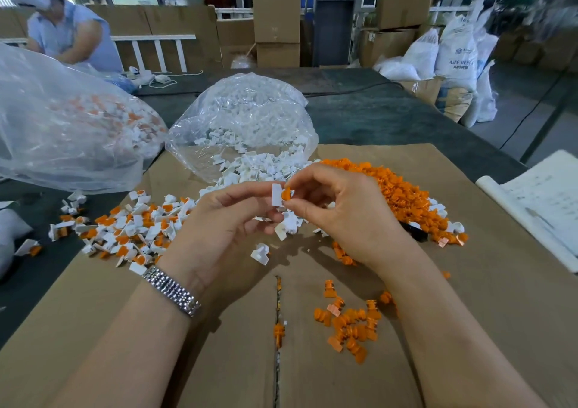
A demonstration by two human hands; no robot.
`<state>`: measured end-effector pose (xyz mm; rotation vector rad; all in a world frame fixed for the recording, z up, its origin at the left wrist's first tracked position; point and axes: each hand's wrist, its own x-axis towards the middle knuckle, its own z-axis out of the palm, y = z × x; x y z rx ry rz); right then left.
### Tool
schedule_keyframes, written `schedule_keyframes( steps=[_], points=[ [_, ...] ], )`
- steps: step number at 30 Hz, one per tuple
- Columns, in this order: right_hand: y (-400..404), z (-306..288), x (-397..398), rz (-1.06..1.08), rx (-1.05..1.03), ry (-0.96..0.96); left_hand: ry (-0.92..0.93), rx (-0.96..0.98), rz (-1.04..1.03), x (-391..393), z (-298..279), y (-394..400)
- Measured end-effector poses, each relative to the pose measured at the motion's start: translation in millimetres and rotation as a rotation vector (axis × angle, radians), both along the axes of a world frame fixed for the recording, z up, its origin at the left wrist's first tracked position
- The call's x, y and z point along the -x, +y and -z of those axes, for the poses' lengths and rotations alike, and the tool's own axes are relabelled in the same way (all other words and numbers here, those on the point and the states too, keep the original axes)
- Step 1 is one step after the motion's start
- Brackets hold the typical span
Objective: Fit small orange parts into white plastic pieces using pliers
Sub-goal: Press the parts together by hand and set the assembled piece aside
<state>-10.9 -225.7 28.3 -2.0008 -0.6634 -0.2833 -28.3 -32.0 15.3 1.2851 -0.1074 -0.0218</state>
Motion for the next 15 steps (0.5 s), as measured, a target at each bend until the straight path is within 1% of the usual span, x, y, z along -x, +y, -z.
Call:
schedule_keyframes(
  steps=[2,3,6,8,13,15],
  points=[
    [0.0,1.0,-0.4,0.014,0.018,-0.030,0.025,0.054,0.007,0.0,-1.1,-0.8],
    [0.2,1.2,-0.8,0.015,0.025,-0.044,0.026,0.048,-0.006,-0.1,-1.4,-1.3],
    [3.6,2.8,-0.8,0.016,0.078,-0.097,0.009,-0.052,-0.072,-0.8,0.2,-1.7],
    [5.5,3.6,-0.7,0.021,0.119,-0.125,0.013,-0.082,-0.097,-1.9,2.5,-0.4],
    [6.4,4.2,0.1,0.022,0.166,-0.129,0.039,-0.161,-0.090,-3.3,3.5,2.7],
    [7.7,4.5,1.1,0.019,0.184,-0.123,0.063,-0.155,-0.090,-3.5,3.2,3.2]
  ],
)
